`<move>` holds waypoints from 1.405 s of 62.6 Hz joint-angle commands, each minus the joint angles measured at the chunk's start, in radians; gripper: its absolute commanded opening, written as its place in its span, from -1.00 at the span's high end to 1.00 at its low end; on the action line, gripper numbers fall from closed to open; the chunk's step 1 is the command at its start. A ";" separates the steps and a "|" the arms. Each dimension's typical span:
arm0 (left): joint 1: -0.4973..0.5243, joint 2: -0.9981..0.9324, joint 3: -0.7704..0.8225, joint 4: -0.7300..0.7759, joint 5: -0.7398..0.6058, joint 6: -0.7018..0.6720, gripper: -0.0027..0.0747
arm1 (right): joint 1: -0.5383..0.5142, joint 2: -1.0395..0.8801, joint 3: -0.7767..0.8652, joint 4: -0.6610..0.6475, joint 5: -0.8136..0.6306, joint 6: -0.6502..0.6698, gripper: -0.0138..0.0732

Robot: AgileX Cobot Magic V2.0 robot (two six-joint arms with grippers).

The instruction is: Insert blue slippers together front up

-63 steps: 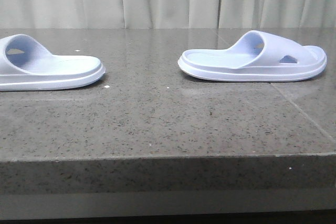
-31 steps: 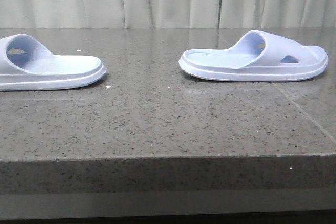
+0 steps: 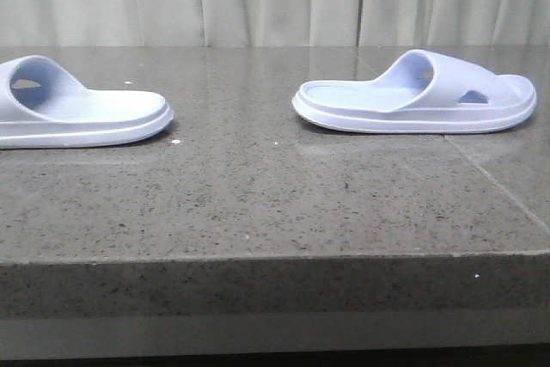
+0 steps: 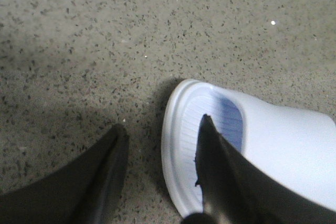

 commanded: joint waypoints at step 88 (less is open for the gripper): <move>-0.138 -0.001 -0.073 -0.262 0.207 0.132 0.98 | -0.006 0.013 -0.030 -0.012 -0.063 -0.004 -0.35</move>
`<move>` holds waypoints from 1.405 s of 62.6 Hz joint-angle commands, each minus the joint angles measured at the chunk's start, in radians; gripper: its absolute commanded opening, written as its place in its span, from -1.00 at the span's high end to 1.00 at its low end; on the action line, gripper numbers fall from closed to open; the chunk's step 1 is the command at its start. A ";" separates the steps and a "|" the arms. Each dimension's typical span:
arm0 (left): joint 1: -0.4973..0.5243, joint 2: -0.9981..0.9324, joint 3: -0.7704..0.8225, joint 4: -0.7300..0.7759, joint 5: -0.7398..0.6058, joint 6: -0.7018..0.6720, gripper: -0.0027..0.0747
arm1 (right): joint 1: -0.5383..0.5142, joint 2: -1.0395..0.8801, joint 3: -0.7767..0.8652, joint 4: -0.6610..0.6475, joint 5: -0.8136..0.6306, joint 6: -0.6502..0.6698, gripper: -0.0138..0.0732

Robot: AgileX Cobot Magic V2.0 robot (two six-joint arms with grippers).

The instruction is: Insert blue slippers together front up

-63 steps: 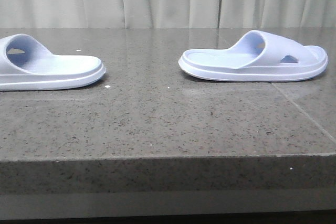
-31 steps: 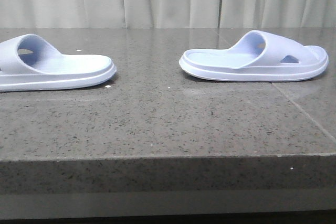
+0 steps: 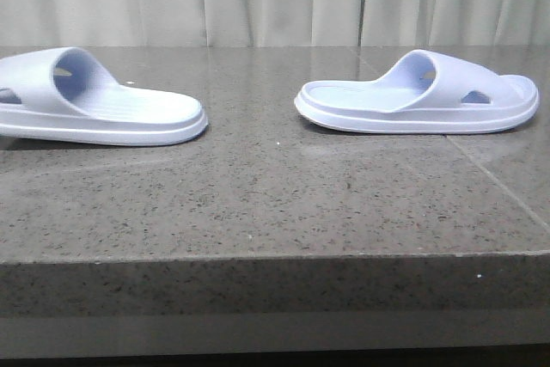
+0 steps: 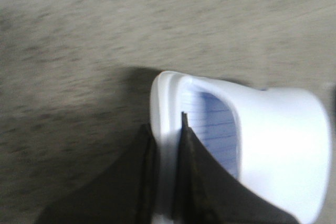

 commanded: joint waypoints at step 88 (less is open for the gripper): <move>-0.240 -0.160 0.226 -0.421 -0.116 0.209 0.98 | -0.188 0.453 -0.275 0.026 0.036 0.005 -0.35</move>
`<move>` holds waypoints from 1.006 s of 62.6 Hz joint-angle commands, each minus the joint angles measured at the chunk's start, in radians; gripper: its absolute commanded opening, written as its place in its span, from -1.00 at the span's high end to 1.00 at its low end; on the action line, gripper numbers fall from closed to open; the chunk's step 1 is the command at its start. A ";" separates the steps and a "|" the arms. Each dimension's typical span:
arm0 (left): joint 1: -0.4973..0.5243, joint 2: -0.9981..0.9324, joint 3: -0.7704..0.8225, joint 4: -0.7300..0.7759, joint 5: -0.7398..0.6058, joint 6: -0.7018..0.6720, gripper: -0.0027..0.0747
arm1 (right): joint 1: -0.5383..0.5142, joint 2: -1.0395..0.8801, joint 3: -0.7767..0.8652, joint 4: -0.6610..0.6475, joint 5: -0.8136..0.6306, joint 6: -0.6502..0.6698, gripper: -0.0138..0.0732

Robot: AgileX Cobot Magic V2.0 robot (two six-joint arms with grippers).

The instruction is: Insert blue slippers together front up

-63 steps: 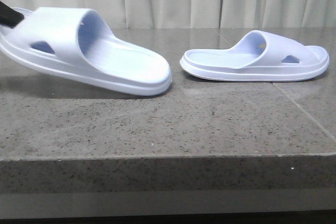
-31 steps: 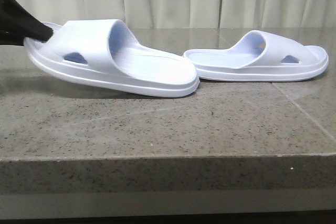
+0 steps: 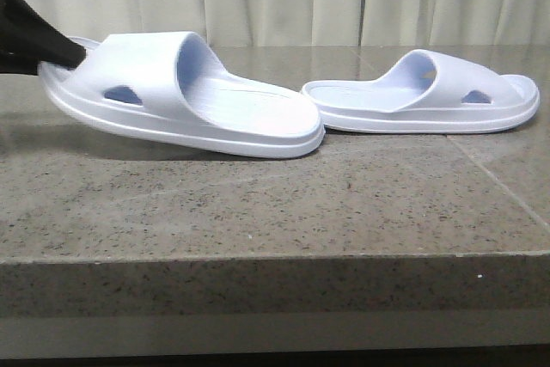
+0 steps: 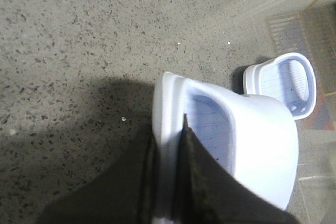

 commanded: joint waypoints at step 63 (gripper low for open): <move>-0.008 -0.042 -0.019 -0.026 0.024 0.007 0.98 | -0.281 0.884 -0.502 0.990 0.198 -0.815 -0.14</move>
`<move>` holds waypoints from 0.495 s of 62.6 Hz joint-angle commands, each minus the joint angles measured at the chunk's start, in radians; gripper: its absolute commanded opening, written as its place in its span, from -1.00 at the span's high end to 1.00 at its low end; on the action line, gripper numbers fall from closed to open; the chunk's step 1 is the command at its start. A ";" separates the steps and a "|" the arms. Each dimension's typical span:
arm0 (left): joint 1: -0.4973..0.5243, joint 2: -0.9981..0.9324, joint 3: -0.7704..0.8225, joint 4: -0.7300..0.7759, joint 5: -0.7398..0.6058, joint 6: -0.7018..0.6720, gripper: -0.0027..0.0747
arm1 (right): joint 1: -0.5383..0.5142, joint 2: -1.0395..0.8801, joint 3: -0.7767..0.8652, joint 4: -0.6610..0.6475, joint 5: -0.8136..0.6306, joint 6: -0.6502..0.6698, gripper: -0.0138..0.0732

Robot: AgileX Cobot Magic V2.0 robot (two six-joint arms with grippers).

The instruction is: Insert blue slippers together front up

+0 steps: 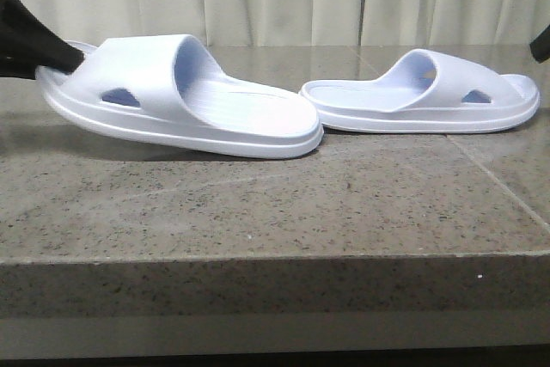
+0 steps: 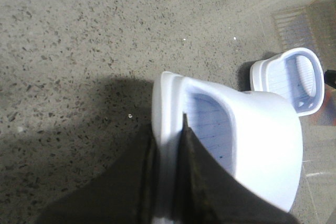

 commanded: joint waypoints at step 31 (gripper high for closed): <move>-0.008 -0.042 -0.019 -0.048 0.013 0.007 0.98 | 0.110 0.080 -0.071 0.058 0.022 -0.021 0.06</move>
